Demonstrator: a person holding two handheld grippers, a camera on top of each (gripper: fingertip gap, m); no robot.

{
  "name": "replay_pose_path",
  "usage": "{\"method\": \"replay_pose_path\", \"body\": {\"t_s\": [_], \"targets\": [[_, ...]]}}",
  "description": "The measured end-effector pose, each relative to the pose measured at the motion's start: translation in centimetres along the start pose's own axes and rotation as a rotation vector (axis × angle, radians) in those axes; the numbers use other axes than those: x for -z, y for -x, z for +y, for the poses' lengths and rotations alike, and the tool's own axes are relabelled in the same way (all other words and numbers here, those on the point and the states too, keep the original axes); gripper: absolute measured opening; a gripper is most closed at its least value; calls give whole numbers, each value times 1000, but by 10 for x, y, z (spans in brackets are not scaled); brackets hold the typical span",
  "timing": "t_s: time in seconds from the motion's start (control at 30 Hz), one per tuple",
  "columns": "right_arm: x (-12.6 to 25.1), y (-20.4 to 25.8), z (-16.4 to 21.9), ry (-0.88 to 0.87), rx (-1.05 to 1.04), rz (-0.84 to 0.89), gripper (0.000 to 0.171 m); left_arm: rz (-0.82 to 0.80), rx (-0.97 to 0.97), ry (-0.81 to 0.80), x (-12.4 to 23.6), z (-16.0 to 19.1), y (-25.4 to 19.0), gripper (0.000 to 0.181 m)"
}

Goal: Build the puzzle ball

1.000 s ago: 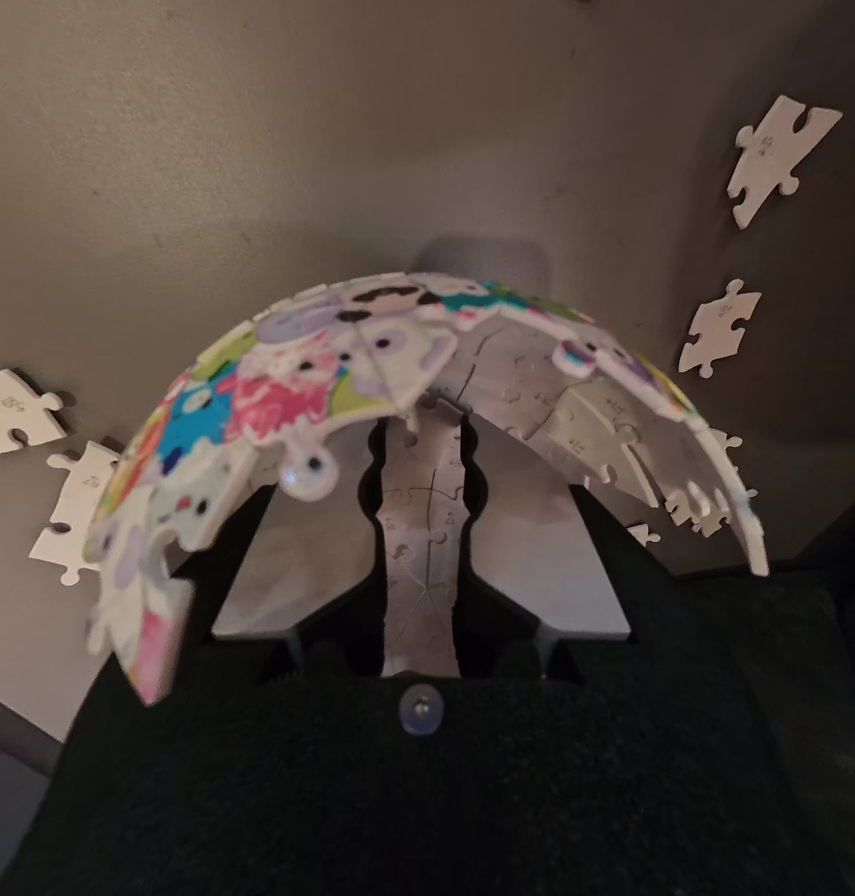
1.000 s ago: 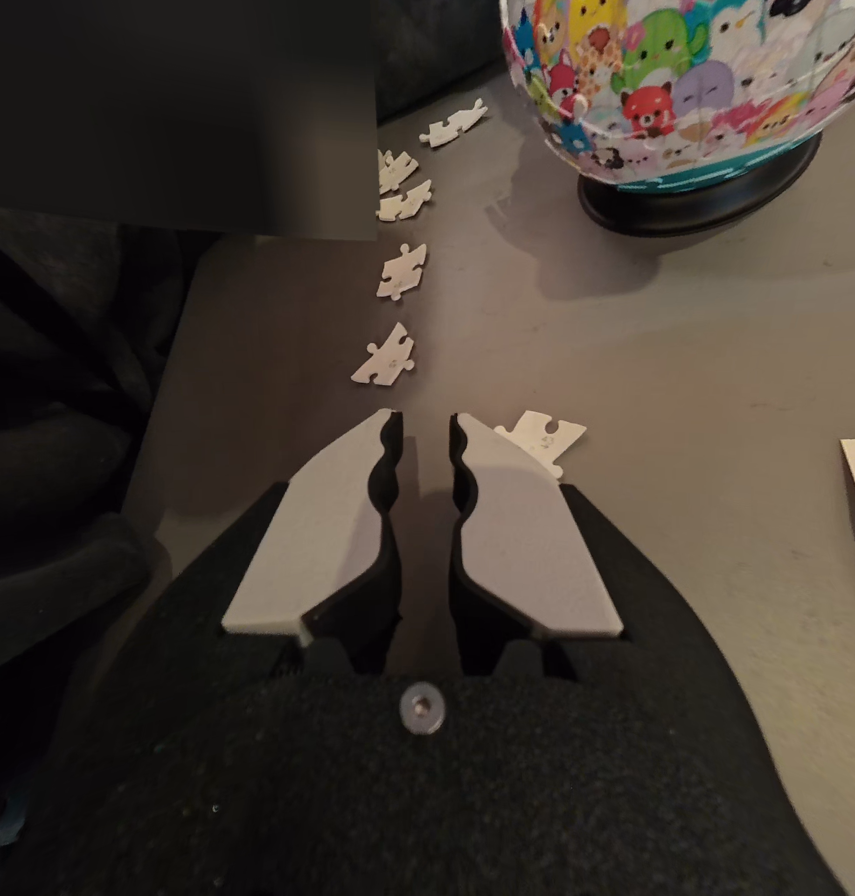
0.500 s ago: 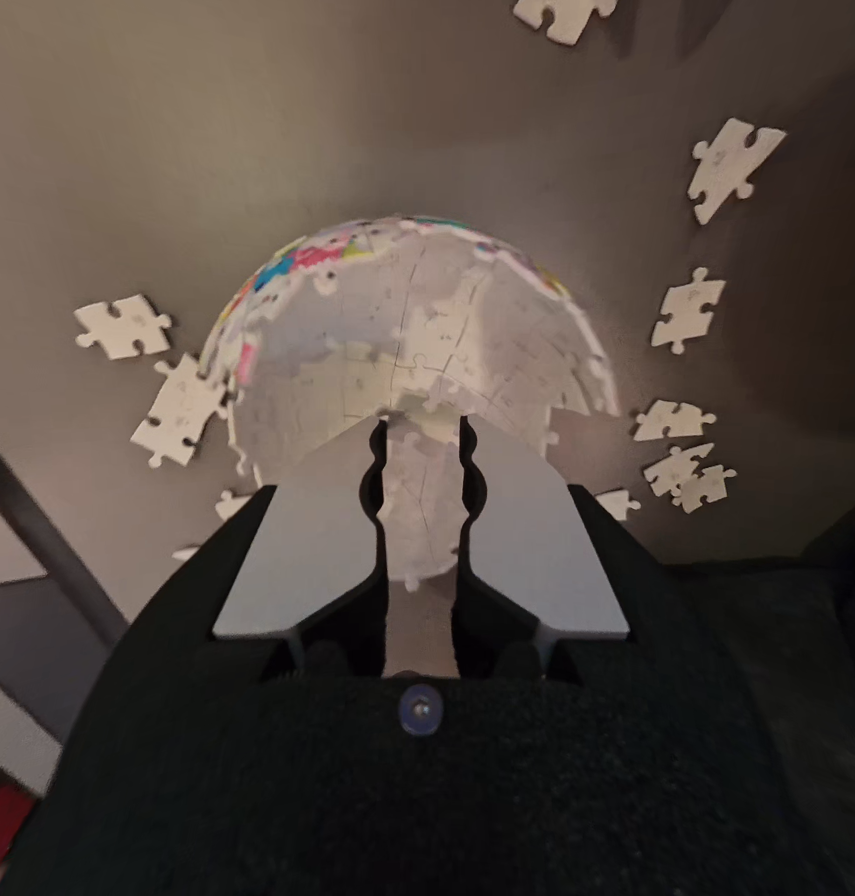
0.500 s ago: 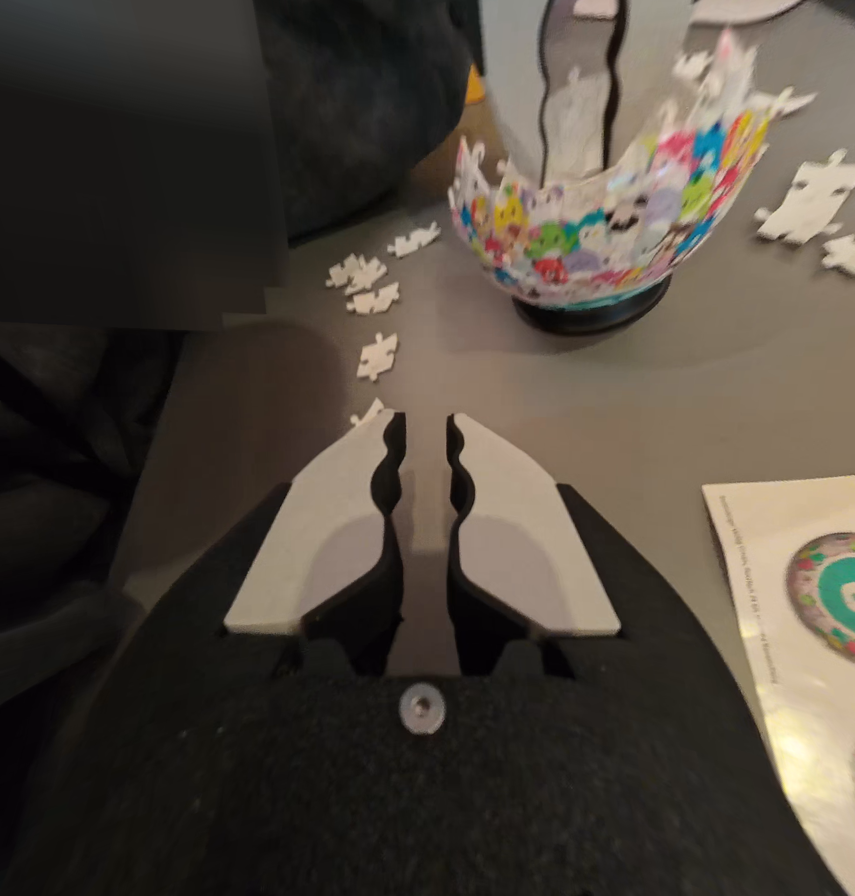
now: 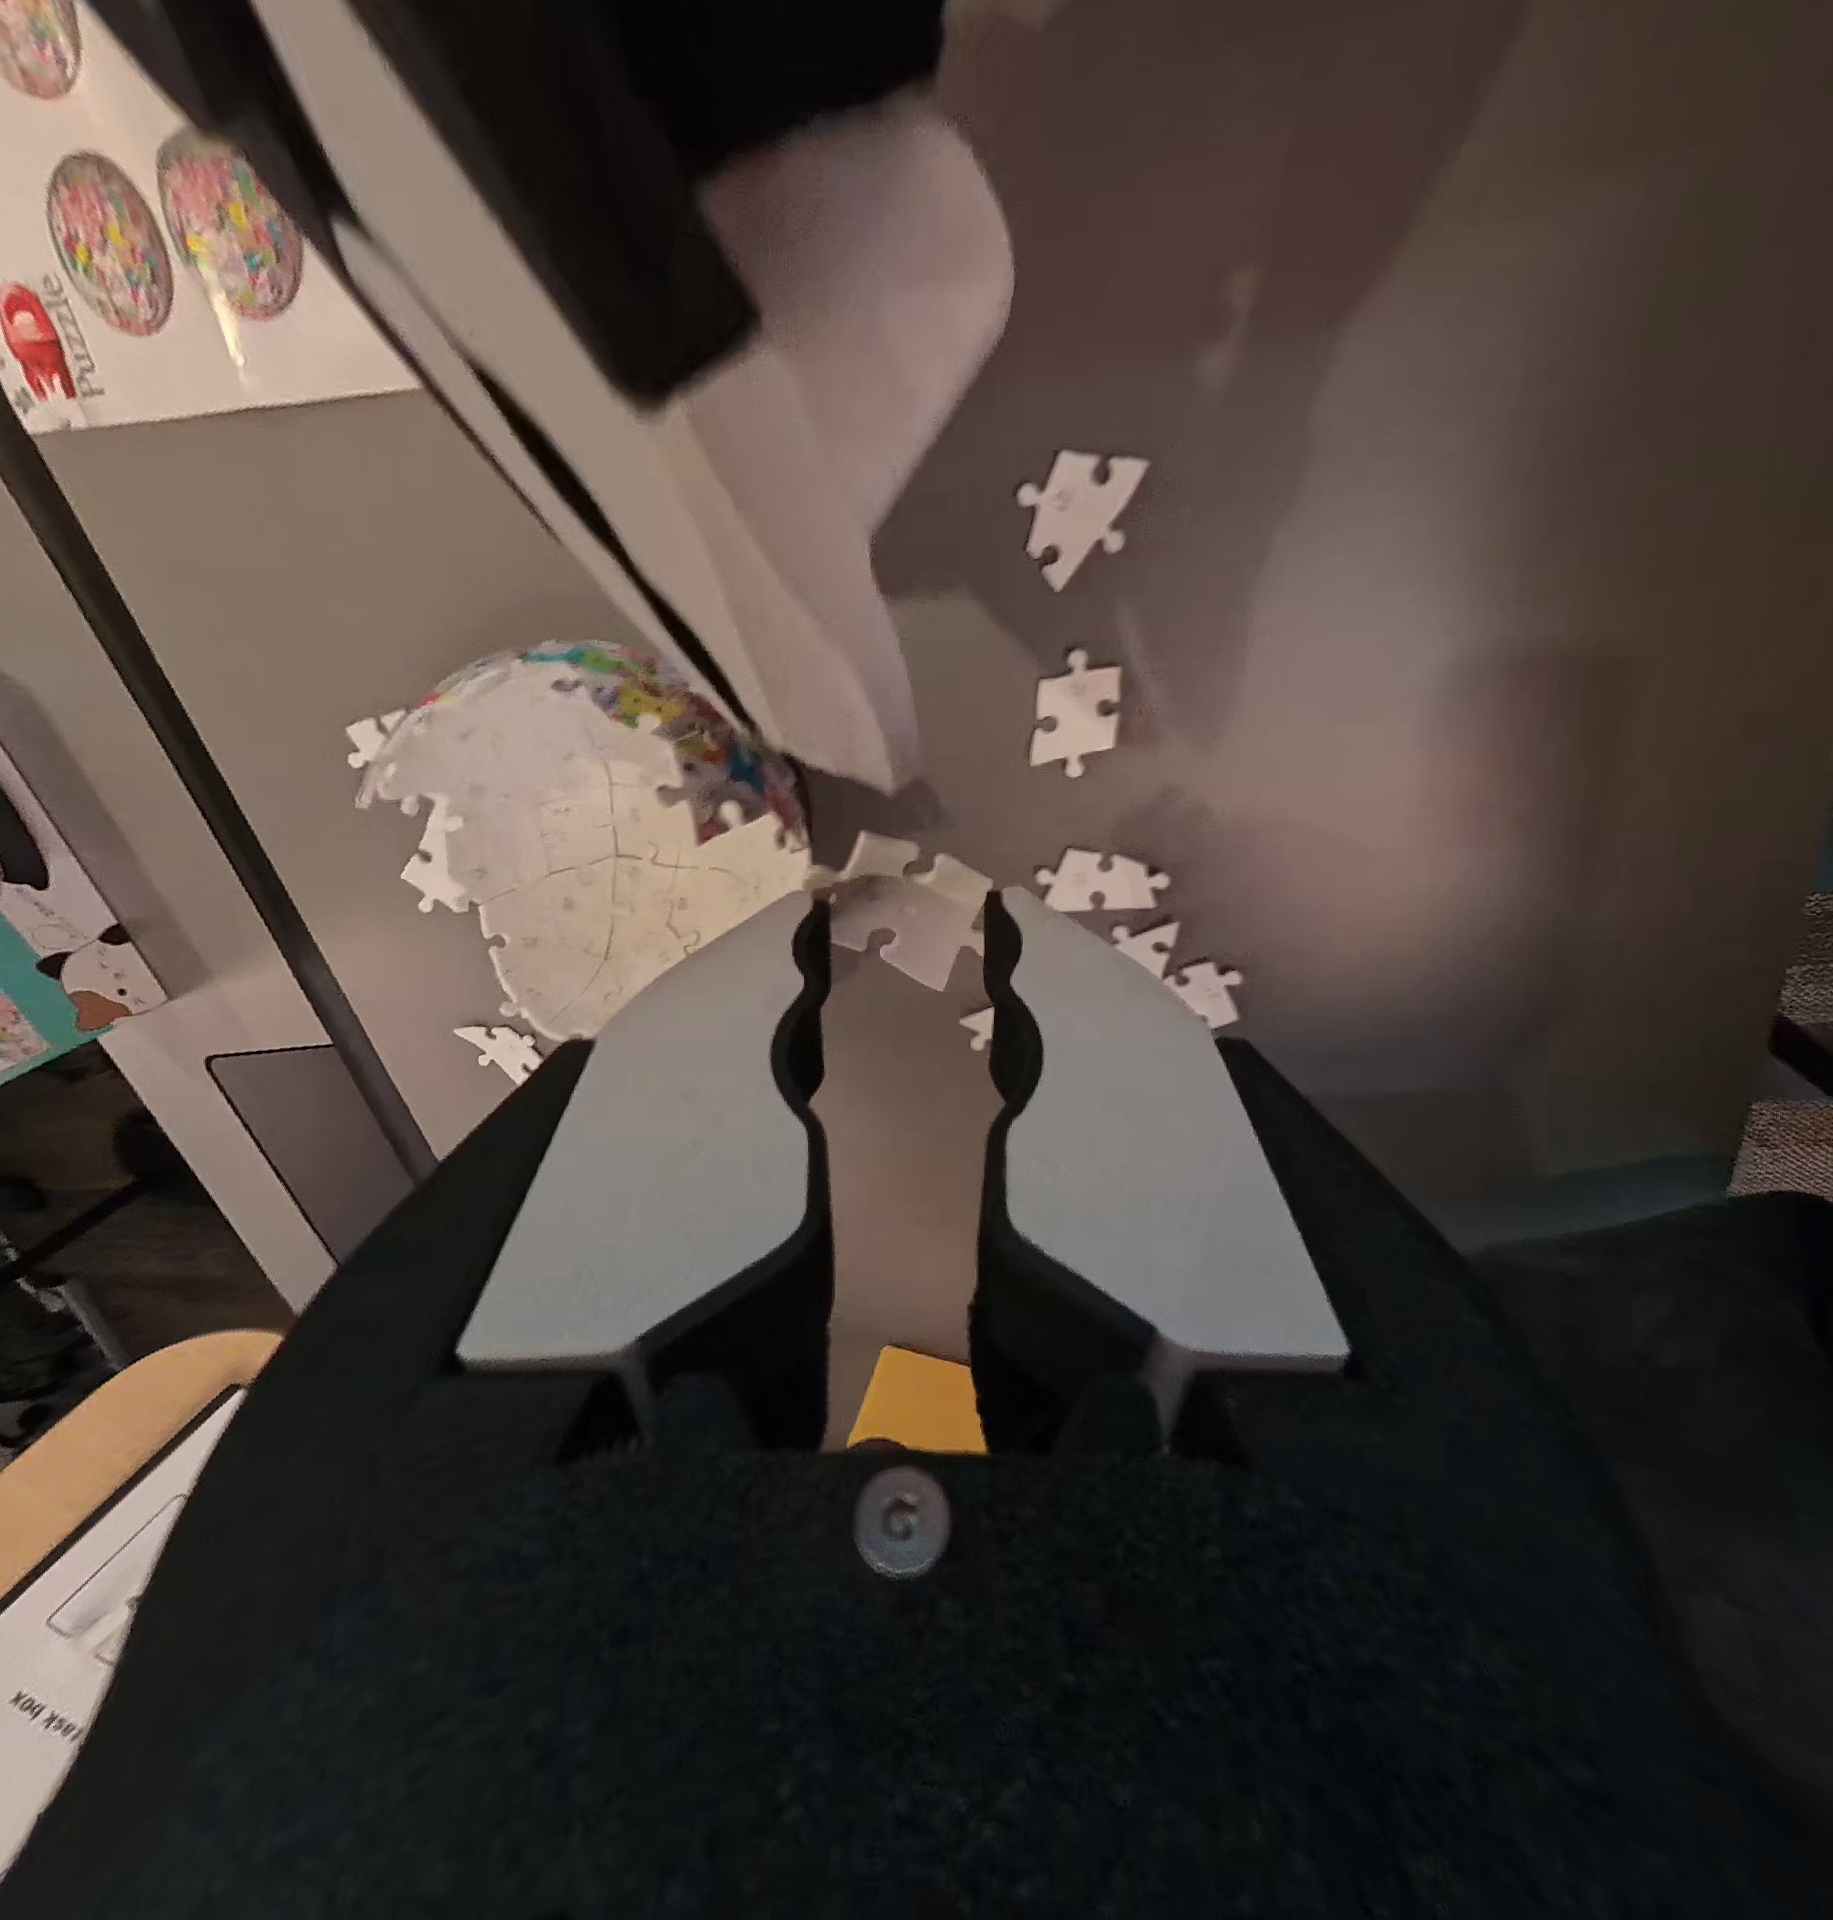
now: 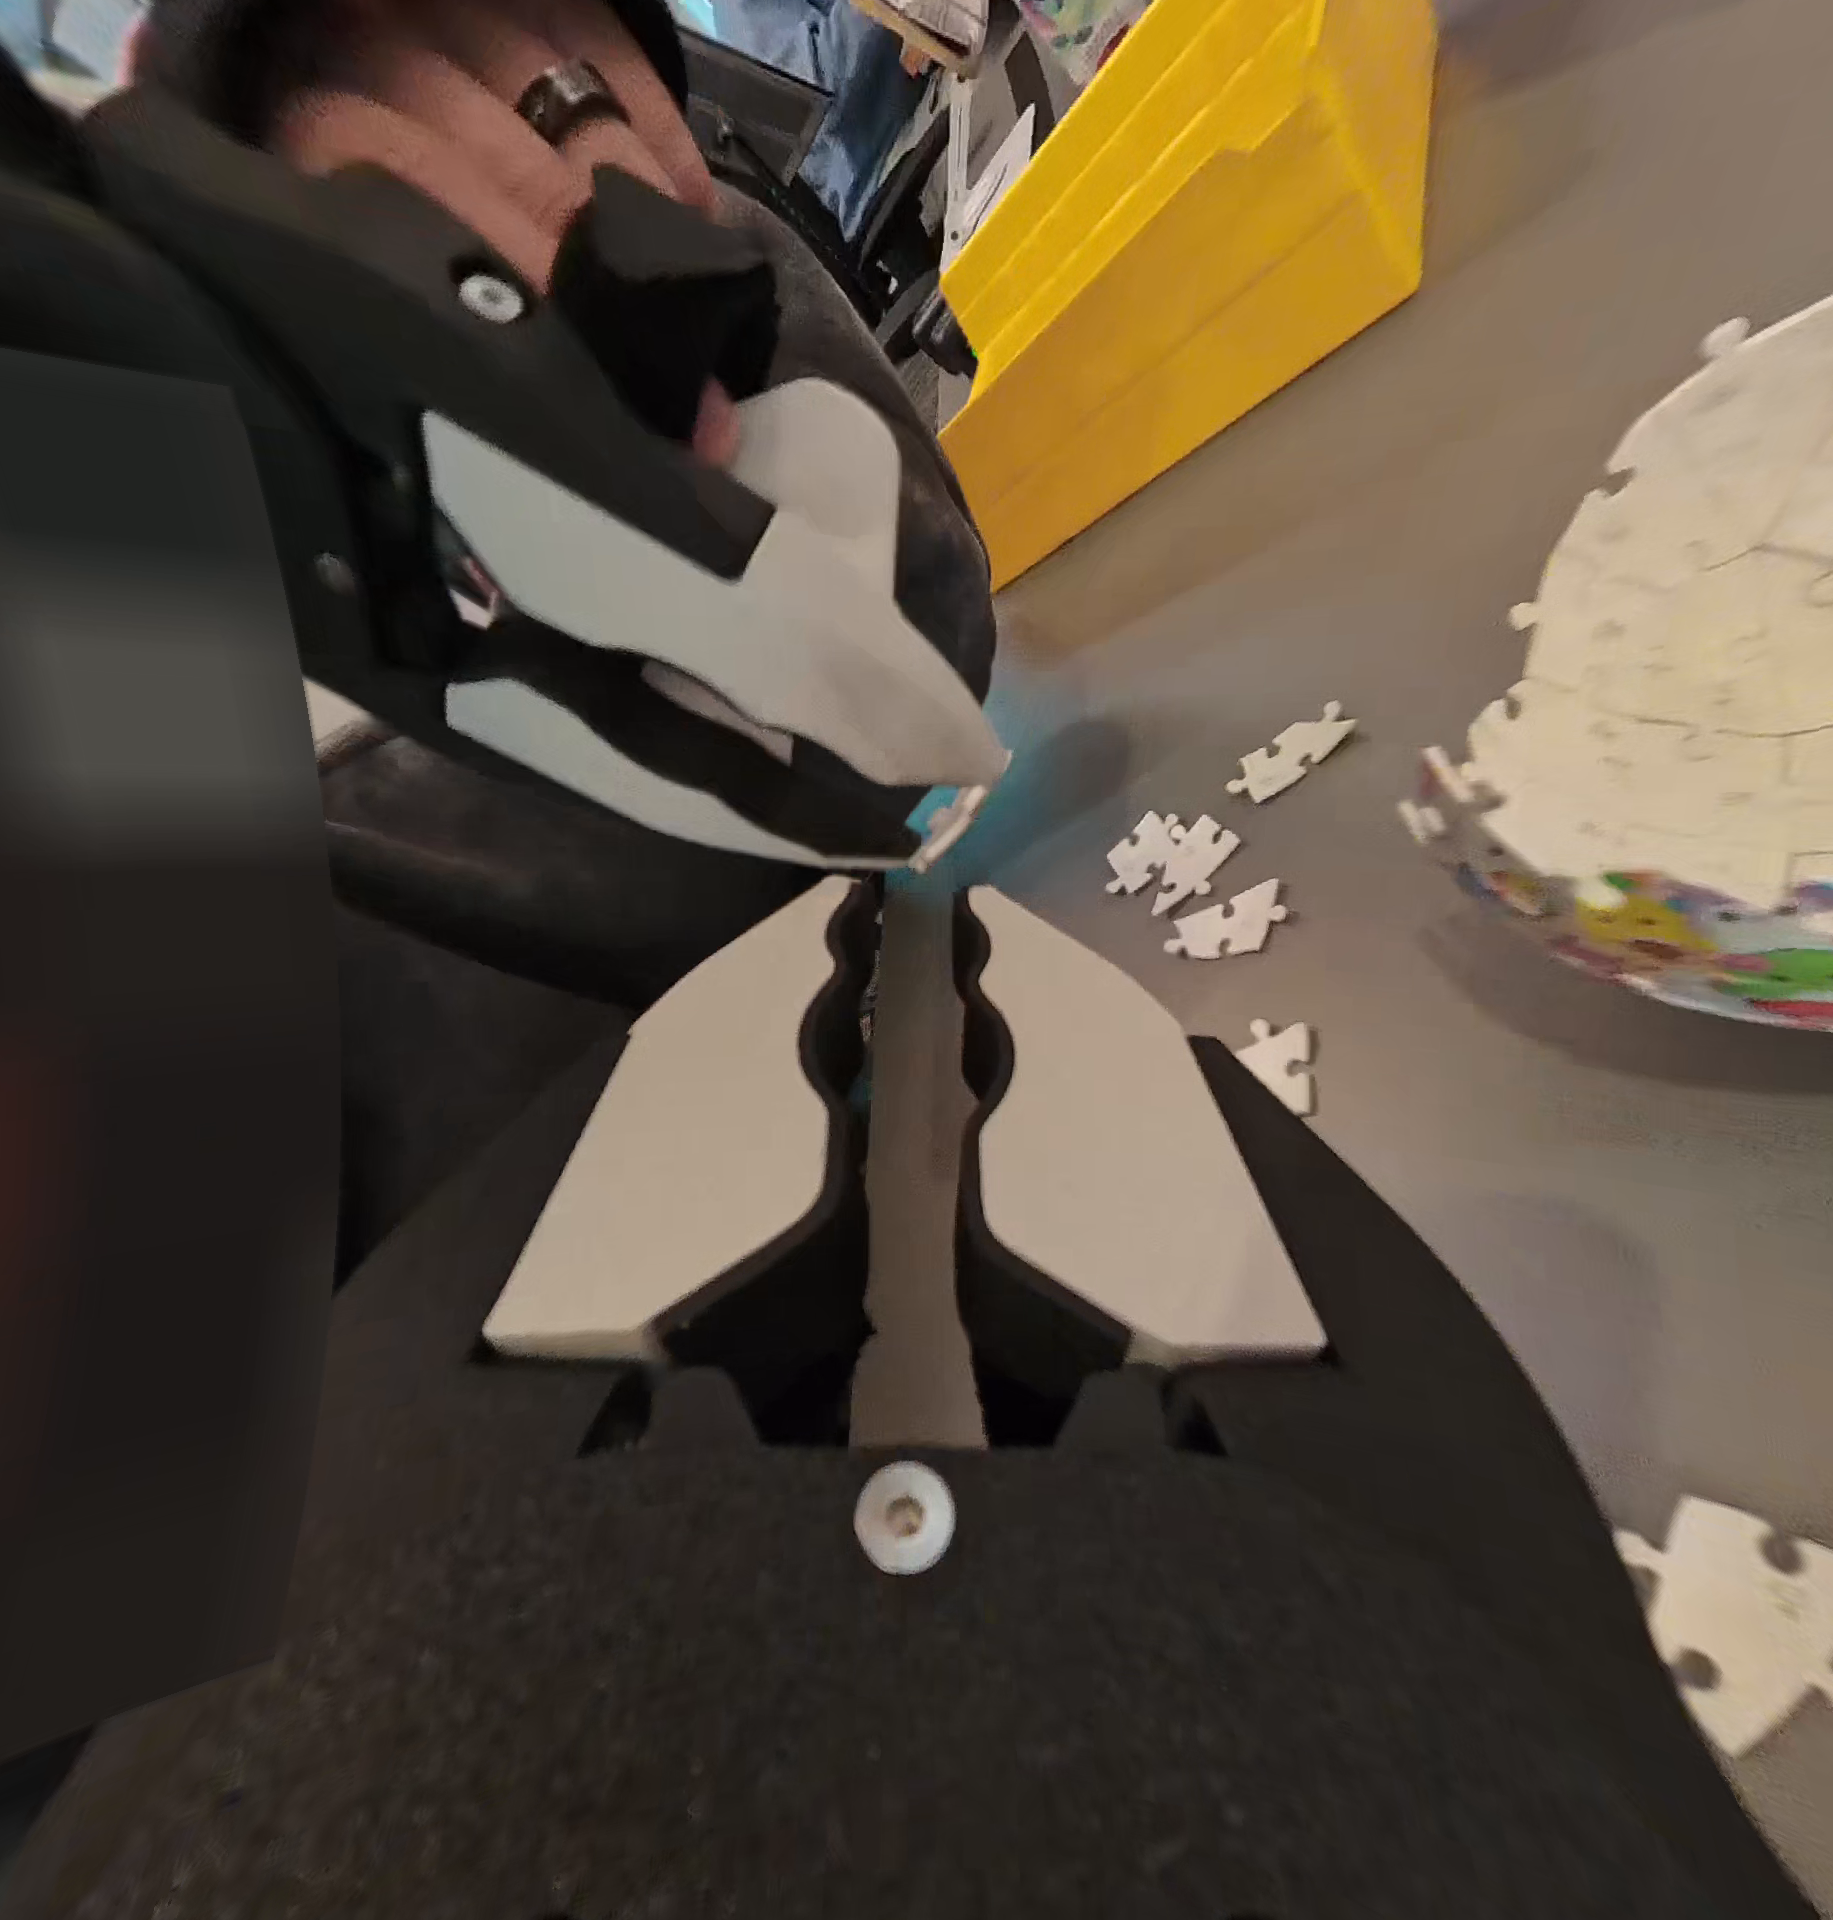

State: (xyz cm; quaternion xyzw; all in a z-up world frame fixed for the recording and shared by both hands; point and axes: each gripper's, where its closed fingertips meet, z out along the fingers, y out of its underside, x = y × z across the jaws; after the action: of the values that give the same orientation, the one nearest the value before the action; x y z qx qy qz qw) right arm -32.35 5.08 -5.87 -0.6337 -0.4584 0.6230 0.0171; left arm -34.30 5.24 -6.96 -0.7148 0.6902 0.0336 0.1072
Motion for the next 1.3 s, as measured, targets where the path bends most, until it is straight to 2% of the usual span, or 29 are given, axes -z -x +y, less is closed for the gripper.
{"method": "replay_pose_path", "body": {"t_s": [0.13,0.17,0.2,0.23,0.4,0.43,0.53,0.63,0.7,0.77,0.87,0.93,1.03,1.2,1.3], "targets": [[-4,5,14,-3,-38,17,15,-20,-28,-17,0,-20,-16,27],[-3,8,18,-3,-52,3,6,-20,-36,-16,1,-23,-19,27],[-2,6,24,14,-56,28,2,-23,-50,-24,2,-28,-21,8],[0,5,29,30,-51,50,2,-30,-62,-45,4,-34,-23,3],[21,7,39,-59,-15,102,2,-24,40,-141,4,-47,-24,13],[25,10,40,-93,7,88,2,-18,97,-198,4,-49,-24,13],[39,18,38,-272,91,90,2,5,335,-431,4,-61,-23,29],[43,27,37,-401,179,103,3,30,526,-691,7,-74,-27,26],[48,37,34,-480,205,74,2,-8,609,-804,10,-74,-30,24],[46,48,34,-493,210,23,2,-22,678,-957,20,-78,-33,18],[28,54,44,-468,248,34,2,5,743,-1132,39,-80,-40,12],[19,60,47,-476,295,34,2,58,775,-1162,39,-79,-48,12],[12,58,49,-492,320,54,3,17,806,-1152,30,-74,-54,3],[-2,26,66,-301,407,199,3,-52,767,-892,-1,-58,-59,2],[6,20,69,-136,548,309,13,-74,730,-789,-12,-50,-62,2]]}}
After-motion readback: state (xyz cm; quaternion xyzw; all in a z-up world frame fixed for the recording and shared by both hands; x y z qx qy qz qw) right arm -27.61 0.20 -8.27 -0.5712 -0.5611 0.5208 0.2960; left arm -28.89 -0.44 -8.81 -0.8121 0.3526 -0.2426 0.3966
